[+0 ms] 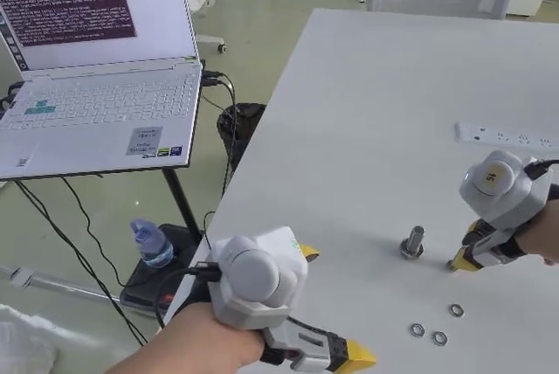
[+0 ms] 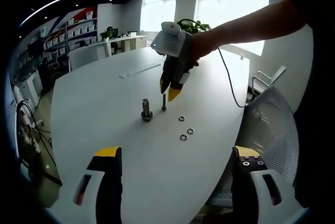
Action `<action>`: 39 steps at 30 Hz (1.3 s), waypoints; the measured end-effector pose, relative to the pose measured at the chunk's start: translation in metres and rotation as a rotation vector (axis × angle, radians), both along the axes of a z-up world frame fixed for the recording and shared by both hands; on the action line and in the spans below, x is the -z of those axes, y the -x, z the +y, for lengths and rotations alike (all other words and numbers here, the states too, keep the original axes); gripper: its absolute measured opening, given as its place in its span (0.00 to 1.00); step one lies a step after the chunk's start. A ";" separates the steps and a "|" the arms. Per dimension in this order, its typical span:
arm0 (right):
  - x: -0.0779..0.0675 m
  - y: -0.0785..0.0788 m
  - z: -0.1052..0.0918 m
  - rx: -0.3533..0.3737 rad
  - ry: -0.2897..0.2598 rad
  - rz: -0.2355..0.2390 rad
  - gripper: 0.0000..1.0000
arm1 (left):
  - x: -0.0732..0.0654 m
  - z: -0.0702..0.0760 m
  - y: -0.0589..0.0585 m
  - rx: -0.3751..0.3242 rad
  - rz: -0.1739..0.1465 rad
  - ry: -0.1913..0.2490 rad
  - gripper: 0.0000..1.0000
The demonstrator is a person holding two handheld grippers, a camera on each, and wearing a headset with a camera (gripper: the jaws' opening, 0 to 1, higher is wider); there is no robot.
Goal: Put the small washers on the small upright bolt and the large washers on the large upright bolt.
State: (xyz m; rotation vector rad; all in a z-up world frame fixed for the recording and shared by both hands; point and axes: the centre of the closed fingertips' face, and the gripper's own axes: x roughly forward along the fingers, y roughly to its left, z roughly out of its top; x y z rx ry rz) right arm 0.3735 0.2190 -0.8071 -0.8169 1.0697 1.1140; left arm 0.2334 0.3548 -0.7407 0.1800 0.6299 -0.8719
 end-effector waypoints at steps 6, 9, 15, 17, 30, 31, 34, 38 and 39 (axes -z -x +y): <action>-0.004 0.004 -0.003 -0.005 0.001 -0.002 0.27 | 0.002 0.001 0.002 -0.004 0.001 -0.004 0.86; -0.006 0.007 -0.002 -0.010 -0.008 -0.016 0.27 | 0.002 0.002 0.004 -0.009 0.002 -0.002 0.86; -0.009 0.019 0.003 -0.034 -0.029 -0.024 0.27 | 0.005 0.001 0.008 -0.009 0.007 -0.004 0.86; -0.008 0.026 0.003 -0.048 -0.027 -0.020 0.27 | 0.004 0.001 0.009 -0.011 0.008 -0.001 0.86; 0.009 0.055 -0.008 -0.083 -0.020 0.026 0.27 | 0.001 0.000 0.010 -0.030 0.004 0.027 0.87; 0.009 0.058 -0.008 -0.084 -0.019 0.028 0.27 | 0.001 0.000 0.010 -0.030 0.004 0.028 0.87; 0.010 0.063 -0.009 -0.085 -0.021 0.031 0.28 | 0.002 -0.001 0.011 -0.027 0.005 0.029 0.88; 0.016 0.063 -0.011 -0.086 -0.019 0.037 0.28 | 0.004 -0.004 0.012 -0.024 0.014 0.033 0.92; 0.017 0.062 -0.011 -0.086 -0.019 0.037 0.28 | 0.005 -0.004 0.013 -0.022 0.017 0.032 0.93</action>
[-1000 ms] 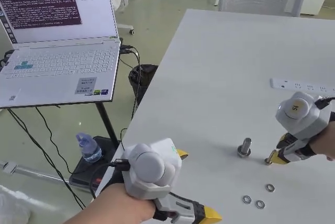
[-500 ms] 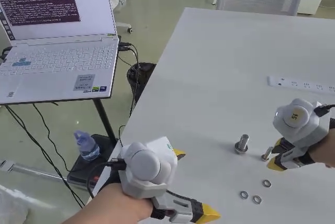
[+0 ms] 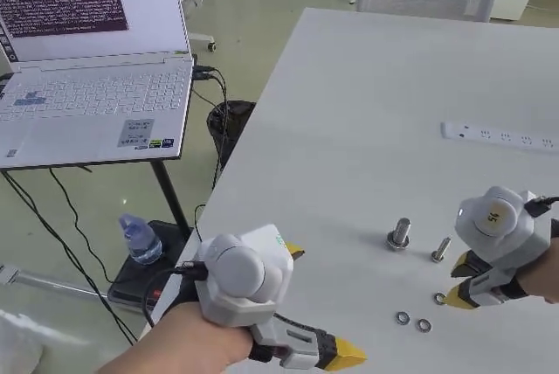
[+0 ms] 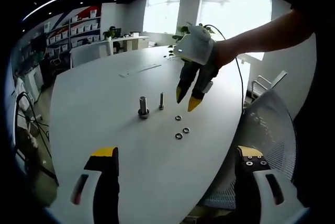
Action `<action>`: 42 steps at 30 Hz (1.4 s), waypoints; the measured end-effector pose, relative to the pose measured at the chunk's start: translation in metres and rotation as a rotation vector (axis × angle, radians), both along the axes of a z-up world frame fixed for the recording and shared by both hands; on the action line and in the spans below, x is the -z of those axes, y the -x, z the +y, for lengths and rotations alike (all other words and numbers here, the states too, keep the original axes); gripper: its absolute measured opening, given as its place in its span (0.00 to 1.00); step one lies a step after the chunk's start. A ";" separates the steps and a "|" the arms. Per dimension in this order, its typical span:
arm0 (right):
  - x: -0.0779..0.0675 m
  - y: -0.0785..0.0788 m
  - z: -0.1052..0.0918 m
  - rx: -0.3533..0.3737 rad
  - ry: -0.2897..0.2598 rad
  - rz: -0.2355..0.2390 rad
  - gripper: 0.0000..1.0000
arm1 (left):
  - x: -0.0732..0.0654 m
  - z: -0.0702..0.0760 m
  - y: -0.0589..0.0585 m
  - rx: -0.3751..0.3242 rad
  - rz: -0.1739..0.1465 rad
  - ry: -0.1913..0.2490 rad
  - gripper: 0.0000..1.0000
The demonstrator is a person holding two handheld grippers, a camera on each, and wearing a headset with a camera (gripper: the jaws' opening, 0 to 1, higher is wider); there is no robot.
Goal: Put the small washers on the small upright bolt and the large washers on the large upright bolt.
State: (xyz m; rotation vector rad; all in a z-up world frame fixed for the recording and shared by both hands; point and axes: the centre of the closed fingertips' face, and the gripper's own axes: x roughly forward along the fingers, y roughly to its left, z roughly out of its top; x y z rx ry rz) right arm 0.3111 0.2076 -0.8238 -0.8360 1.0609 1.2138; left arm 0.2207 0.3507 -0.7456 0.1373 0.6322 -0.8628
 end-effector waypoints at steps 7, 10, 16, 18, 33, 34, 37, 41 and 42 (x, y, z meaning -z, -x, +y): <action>0.007 -0.001 -0.001 0.002 0.009 0.001 0.28 | 0.001 -0.003 0.002 0.008 0.004 0.008 0.96; 0.012 -0.002 -0.003 0.009 0.014 0.003 0.28 | 0.001 -0.004 0.003 0.007 0.002 0.014 0.98; 0.024 -0.004 -0.004 0.027 0.015 0.005 0.28 | 0.001 -0.005 0.001 0.011 -0.004 0.012 0.99; 0.028 -0.004 -0.003 0.026 0.018 0.006 0.28 | 0.000 -0.005 0.000 0.012 -0.005 0.014 0.99; 0.043 -0.010 -0.001 0.016 0.040 -0.030 0.27 | 0.004 -0.002 -0.003 0.011 0.006 0.009 0.95; 0.045 -0.011 -0.001 0.017 0.043 -0.032 0.27 | 0.004 -0.002 -0.003 0.013 0.005 0.009 0.94; 0.044 -0.010 0.000 0.021 0.038 -0.031 0.27 | 0.005 -0.001 -0.002 0.014 0.008 0.008 0.93; 0.047 -0.012 -0.002 0.021 0.050 -0.040 0.27 | 0.006 -0.001 -0.002 0.013 0.010 0.011 0.93; 0.048 -0.012 -0.003 0.021 0.053 -0.040 0.27 | 0.006 -0.001 -0.002 0.013 0.009 0.012 0.93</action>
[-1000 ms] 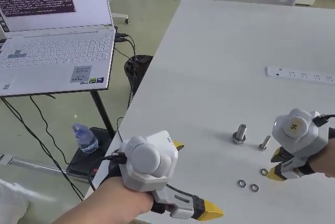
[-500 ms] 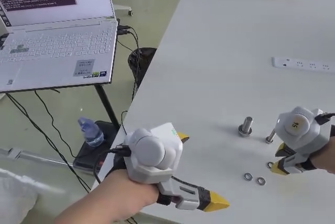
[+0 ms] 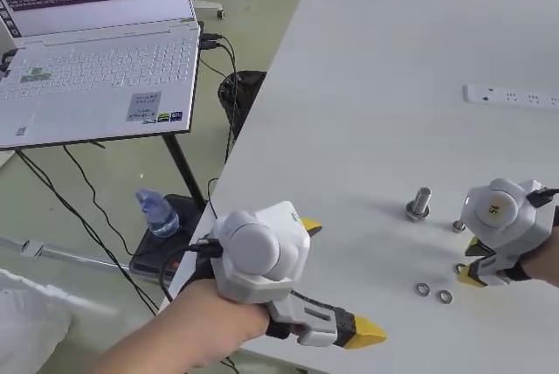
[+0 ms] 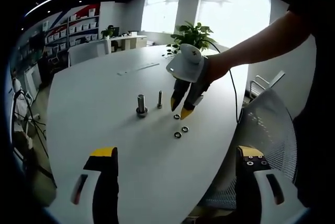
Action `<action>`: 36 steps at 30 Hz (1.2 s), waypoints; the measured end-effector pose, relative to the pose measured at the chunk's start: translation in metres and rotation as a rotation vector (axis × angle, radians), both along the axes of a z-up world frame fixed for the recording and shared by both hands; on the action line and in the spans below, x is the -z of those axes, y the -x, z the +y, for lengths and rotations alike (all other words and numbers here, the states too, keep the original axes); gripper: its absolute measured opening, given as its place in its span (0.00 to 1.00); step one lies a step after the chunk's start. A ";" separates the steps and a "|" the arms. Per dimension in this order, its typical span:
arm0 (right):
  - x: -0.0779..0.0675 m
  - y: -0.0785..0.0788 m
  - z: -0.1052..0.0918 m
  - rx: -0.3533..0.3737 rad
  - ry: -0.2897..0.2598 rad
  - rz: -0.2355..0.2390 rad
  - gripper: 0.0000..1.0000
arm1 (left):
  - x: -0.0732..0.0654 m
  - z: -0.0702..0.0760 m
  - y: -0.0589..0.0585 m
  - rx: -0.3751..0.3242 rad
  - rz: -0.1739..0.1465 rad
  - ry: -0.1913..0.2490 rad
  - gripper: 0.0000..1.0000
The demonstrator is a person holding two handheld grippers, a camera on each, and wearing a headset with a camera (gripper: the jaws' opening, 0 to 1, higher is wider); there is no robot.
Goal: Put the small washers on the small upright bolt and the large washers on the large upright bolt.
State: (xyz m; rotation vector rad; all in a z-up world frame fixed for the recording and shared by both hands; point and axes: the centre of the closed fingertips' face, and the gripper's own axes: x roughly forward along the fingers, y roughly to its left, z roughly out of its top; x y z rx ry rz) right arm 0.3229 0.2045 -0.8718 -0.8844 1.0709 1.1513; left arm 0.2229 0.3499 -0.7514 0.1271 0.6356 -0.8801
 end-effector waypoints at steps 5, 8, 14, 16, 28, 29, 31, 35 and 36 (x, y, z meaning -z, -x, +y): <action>0.004 0.002 -0.003 0.003 -0.002 0.002 0.26 | 0.000 -0.001 0.000 0.000 -0.003 0.002 0.96; 0.003 0.001 -0.003 0.020 -0.011 0.004 0.26 | 0.000 -0.001 0.001 -0.002 -0.002 0.001 0.96; 0.000 0.006 -0.001 0.013 -0.004 -0.004 0.25 | 0.005 0.001 0.003 0.001 0.008 -0.005 0.94; -0.002 0.009 0.000 0.011 -0.003 -0.006 0.24 | 0.005 0.002 0.003 0.001 0.010 -0.006 0.93; -0.006 0.012 0.003 0.051 -0.020 -0.006 0.21 | 0.004 0.004 0.007 0.000 0.010 -0.012 0.90; -0.007 0.013 0.003 0.065 -0.021 -0.003 0.21 | 0.004 0.004 0.008 0.001 0.011 -0.014 0.90; -0.006 0.014 0.003 0.050 -0.012 -0.011 0.20 | 0.004 0.004 0.008 0.000 0.014 -0.014 0.90; -0.006 0.014 0.004 0.033 0.002 -0.011 0.17 | 0.004 0.004 0.008 0.000 0.011 -0.013 0.89; -0.006 0.014 0.004 0.033 0.004 -0.010 0.16 | 0.003 0.004 0.008 -0.002 0.011 -0.010 0.89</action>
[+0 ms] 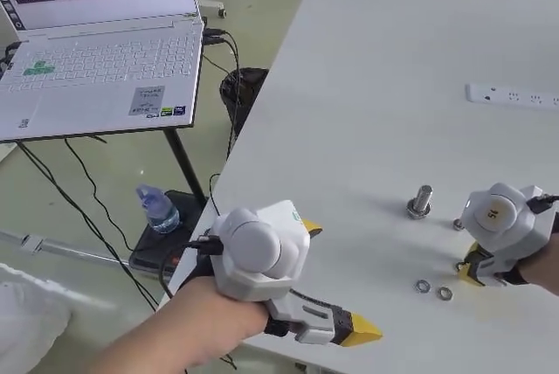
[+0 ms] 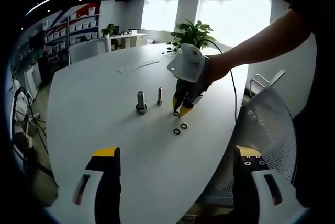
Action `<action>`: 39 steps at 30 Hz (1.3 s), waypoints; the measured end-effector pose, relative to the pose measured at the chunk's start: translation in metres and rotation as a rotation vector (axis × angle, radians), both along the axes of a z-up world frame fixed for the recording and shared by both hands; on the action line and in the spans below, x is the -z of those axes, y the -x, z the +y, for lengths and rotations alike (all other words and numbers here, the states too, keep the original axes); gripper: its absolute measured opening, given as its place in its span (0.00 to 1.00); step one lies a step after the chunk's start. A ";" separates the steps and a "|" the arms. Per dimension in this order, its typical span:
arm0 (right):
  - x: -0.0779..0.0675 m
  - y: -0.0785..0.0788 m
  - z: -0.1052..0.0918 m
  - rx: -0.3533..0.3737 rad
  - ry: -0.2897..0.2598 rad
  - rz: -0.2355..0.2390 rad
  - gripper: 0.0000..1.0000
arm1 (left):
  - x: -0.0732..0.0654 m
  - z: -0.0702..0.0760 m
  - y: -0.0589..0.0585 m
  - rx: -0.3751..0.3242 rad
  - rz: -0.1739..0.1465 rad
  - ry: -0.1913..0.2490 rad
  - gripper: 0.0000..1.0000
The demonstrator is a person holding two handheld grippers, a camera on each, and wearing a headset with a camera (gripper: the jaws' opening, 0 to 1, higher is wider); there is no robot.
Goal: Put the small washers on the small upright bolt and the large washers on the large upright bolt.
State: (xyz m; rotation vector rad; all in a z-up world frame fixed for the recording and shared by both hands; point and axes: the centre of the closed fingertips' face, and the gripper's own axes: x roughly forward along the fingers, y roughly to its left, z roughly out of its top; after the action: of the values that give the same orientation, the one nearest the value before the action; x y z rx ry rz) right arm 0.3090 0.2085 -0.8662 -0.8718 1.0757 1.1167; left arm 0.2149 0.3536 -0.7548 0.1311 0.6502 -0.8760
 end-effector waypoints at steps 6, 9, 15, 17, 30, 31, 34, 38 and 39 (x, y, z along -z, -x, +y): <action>0.001 -0.001 -0.001 -0.001 -0.001 -0.004 0.15 | 0.001 0.000 0.004 0.004 0.003 -0.004 0.87; 0.001 -0.002 -0.001 0.000 0.000 -0.007 0.14 | 0.000 0.001 0.005 -0.002 0.004 0.002 0.86; 0.003 -0.004 -0.001 0.004 0.017 -0.007 0.13 | 0.002 0.003 0.008 -0.003 0.008 -0.002 0.85; 0.003 -0.003 -0.001 0.002 0.023 -0.008 0.13 | 0.001 0.002 0.009 -0.002 0.007 -0.004 0.85; 0.002 -0.002 -0.001 0.026 0.013 0.015 0.13 | 0.001 0.006 0.005 -0.004 0.005 -0.019 0.84; 0.002 -0.002 -0.002 0.025 0.014 0.014 0.13 | 0.001 0.006 0.004 -0.005 0.004 -0.018 0.84; -0.001 -0.001 -0.002 0.027 0.011 0.020 0.13 | -0.001 0.008 0.001 -0.016 -0.008 -0.016 0.86; -0.008 -0.003 -0.003 0.033 0.006 0.023 0.13 | -0.002 0.009 -0.001 -0.024 -0.013 -0.016 0.88; -0.010 -0.004 -0.003 0.036 0.003 0.023 0.13 | -0.002 0.009 -0.001 -0.023 -0.014 -0.019 0.88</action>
State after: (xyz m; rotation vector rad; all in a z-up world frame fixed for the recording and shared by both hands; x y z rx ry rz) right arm 0.3128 0.2058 -0.8566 -0.8412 1.1080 1.0977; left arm 0.2162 0.3630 -0.7528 0.1463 0.6462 -0.8467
